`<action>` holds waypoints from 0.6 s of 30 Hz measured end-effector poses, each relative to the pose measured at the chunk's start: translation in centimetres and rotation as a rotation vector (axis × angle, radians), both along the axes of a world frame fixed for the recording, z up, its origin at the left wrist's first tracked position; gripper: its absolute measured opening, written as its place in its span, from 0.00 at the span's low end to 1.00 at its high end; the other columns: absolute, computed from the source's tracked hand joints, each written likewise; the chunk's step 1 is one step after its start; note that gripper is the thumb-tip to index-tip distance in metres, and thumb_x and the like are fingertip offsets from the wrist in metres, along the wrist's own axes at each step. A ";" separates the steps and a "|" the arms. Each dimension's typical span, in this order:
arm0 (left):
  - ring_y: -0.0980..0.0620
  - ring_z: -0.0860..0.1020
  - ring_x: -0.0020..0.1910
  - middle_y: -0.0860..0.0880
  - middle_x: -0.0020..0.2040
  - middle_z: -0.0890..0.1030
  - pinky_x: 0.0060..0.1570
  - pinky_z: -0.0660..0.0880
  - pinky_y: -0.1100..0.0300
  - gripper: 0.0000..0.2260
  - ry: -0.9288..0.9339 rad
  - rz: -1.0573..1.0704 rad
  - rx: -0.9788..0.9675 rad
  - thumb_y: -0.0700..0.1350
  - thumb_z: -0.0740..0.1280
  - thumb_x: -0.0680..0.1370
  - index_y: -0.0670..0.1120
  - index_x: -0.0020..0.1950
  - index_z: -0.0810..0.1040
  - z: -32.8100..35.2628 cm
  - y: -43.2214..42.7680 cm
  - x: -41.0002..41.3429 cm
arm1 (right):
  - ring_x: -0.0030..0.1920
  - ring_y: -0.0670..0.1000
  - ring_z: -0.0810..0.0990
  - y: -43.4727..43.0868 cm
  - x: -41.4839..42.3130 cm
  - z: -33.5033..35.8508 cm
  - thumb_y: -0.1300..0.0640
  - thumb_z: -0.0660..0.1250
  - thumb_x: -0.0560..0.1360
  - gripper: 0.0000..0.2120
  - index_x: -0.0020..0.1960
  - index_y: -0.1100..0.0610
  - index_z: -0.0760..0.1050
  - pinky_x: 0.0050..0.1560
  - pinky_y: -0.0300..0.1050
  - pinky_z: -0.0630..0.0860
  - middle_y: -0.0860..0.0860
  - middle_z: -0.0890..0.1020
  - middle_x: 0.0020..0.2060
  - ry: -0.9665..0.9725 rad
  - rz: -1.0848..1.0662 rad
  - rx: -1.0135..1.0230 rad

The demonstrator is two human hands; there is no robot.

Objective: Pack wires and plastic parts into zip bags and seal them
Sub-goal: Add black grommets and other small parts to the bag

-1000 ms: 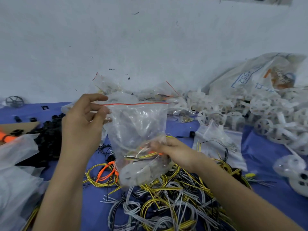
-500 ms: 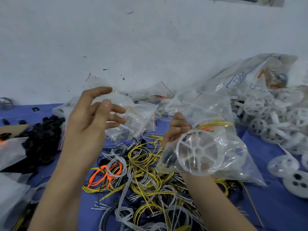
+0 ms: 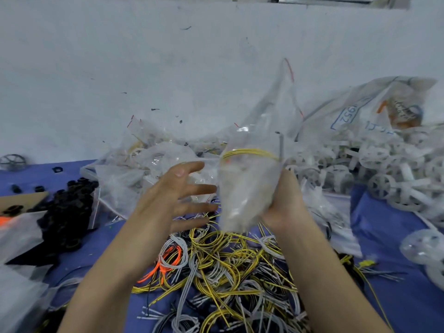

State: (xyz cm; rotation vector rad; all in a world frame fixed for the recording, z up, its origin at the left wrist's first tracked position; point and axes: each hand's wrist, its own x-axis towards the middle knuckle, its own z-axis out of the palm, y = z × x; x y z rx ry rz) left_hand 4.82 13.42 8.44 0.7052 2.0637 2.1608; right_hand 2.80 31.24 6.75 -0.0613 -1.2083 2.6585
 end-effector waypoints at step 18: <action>0.66 0.79 0.36 0.60 0.38 0.84 0.34 0.72 0.75 0.07 0.349 0.389 -0.096 0.46 0.66 0.75 0.53 0.42 0.83 -0.6 0.9 -0.2 | 0.56 0.45 0.78 3.5 3.5 2.6 0.49 0.73 0.64 0.24 0.59 0.44 0.74 0.58 0.44 0.73 0.46 0.80 0.51 0.151 -0.230 0.931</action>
